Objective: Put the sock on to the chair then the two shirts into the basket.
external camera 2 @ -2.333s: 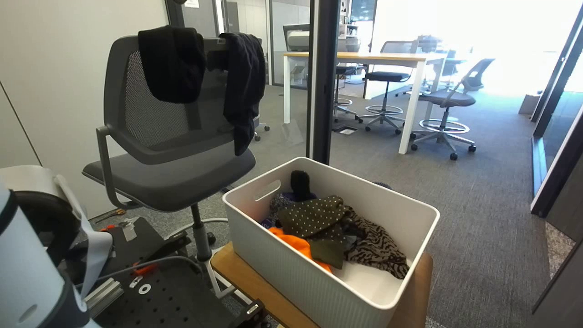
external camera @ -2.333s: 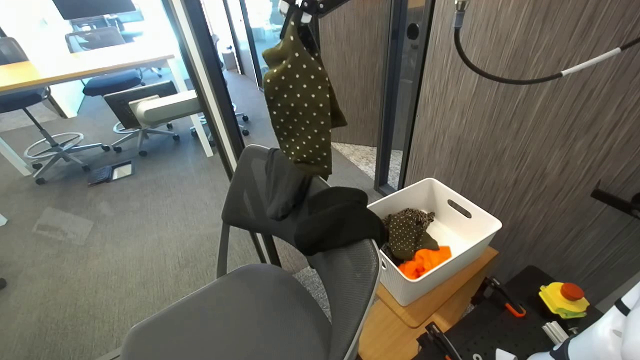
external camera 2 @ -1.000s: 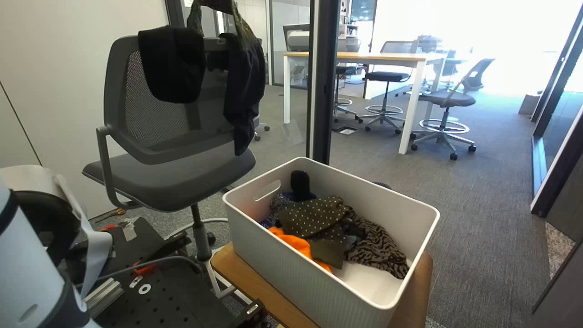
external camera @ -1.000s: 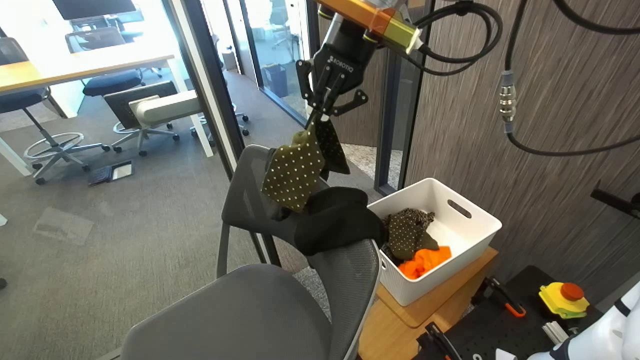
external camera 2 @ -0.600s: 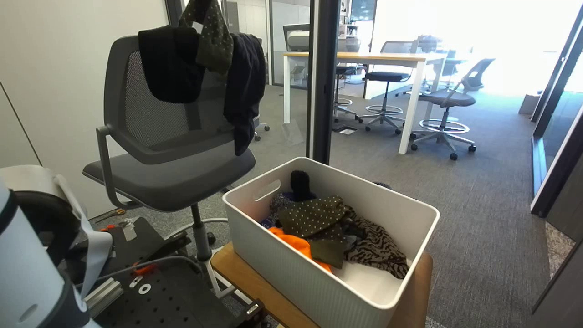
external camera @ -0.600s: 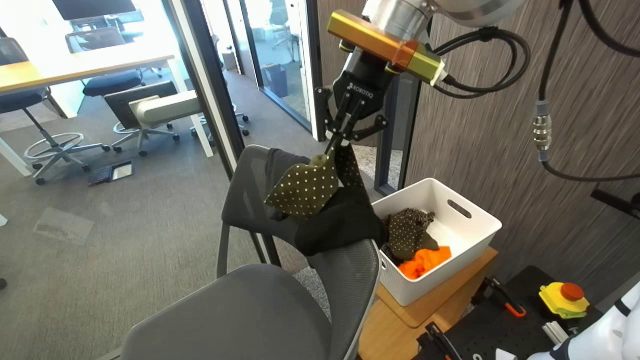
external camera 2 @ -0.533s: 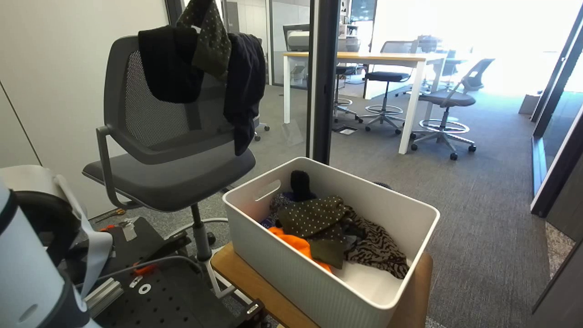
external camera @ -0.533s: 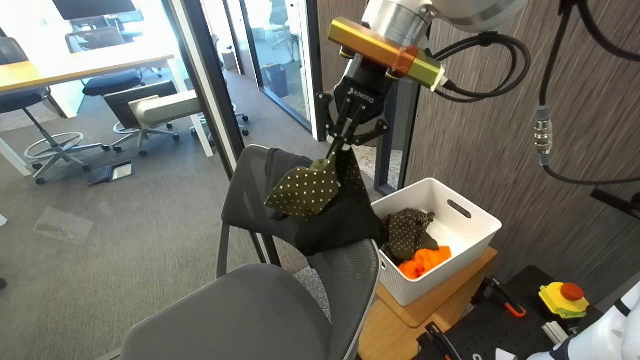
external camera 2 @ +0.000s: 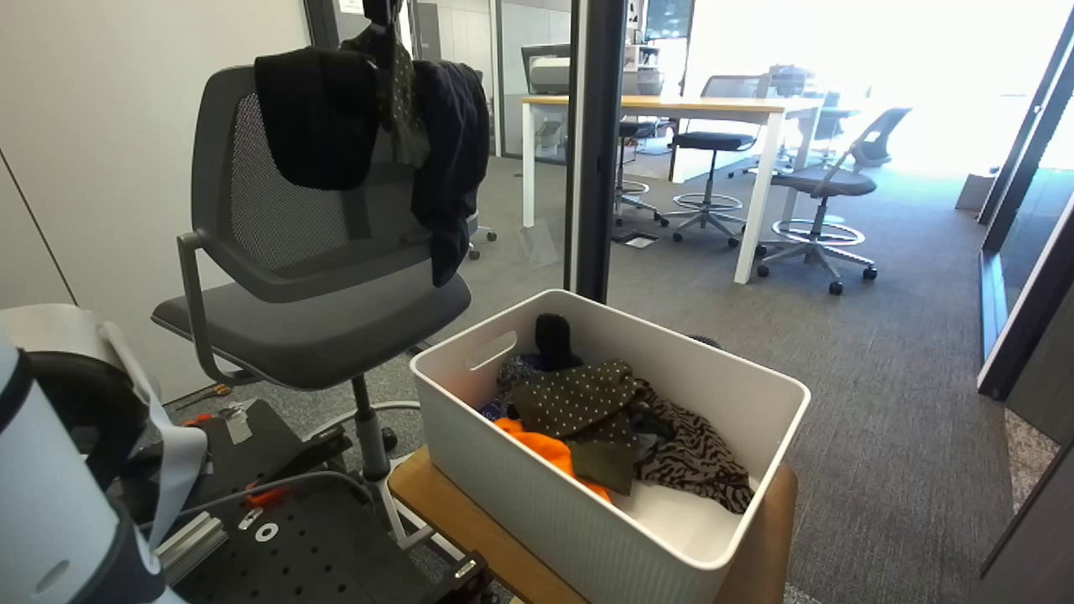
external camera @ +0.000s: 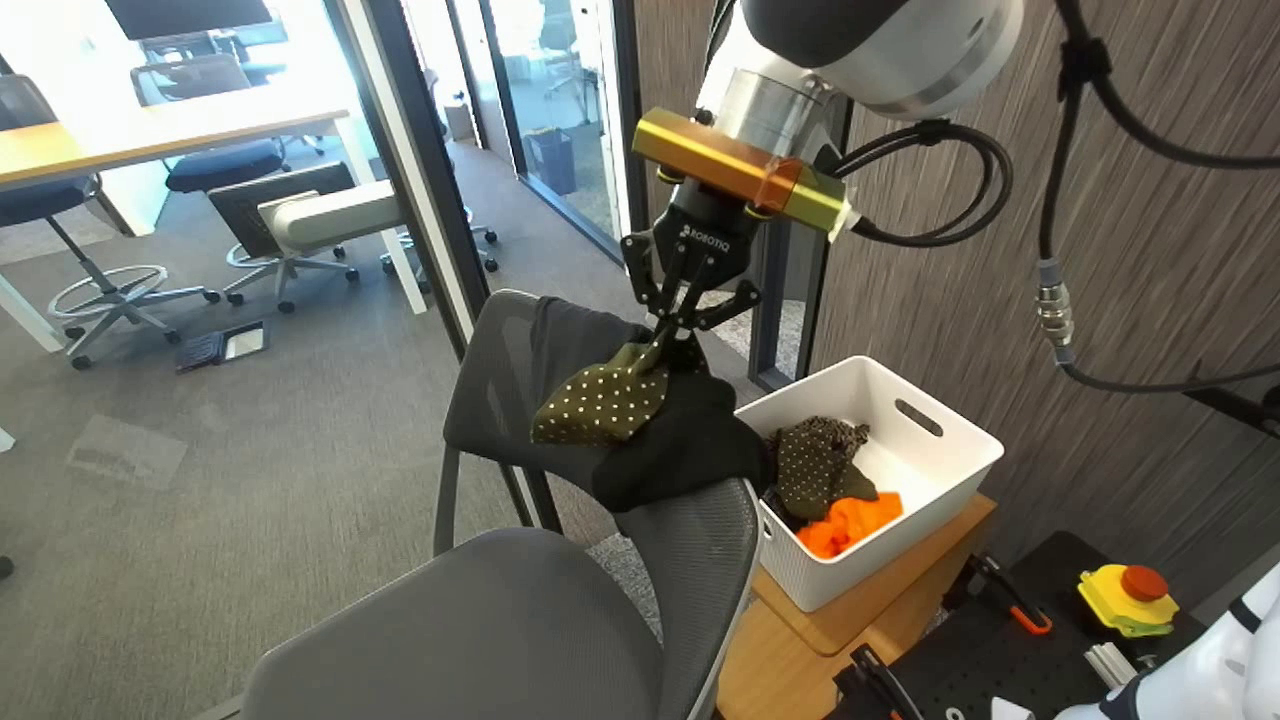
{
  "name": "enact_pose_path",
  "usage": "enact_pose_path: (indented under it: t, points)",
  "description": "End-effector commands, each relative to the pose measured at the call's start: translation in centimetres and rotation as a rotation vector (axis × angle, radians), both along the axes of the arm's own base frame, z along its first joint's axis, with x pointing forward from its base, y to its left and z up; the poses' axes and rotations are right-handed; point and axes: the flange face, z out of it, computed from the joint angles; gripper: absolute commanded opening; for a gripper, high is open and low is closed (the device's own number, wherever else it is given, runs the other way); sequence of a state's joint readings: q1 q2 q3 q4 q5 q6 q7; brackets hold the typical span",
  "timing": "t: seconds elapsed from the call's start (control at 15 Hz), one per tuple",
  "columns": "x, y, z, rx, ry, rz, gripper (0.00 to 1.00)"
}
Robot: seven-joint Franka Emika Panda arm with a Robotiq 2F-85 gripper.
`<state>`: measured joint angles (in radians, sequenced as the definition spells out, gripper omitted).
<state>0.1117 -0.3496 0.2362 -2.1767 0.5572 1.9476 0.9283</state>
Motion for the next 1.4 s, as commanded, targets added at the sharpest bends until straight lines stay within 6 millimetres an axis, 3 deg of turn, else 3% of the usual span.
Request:
enact_pose_path:
  t: [0.0, 0.13, 0.47, 0.73, 1.07, 1.33]
  points:
    - [0.5, 0.8, 0.2, -0.039, -0.036, 0.01, 0.31]
    - [0.3, 0.6, 0.3, -0.079, -0.031, 0.04, 0.34]
    - [-0.7, 0.3, 1.1, -0.179, 0.001, 0.18, 0.72]
    - [-1.2, 1.1, 4.3, -0.256, -0.005, 0.347, 0.99]
    - [0.1, 3.5, 8.4, -0.311, -0.1, 0.541, 1.0]
    - [3.6, 6.4, 7.8, -0.304, -0.167, 0.712, 1.0]
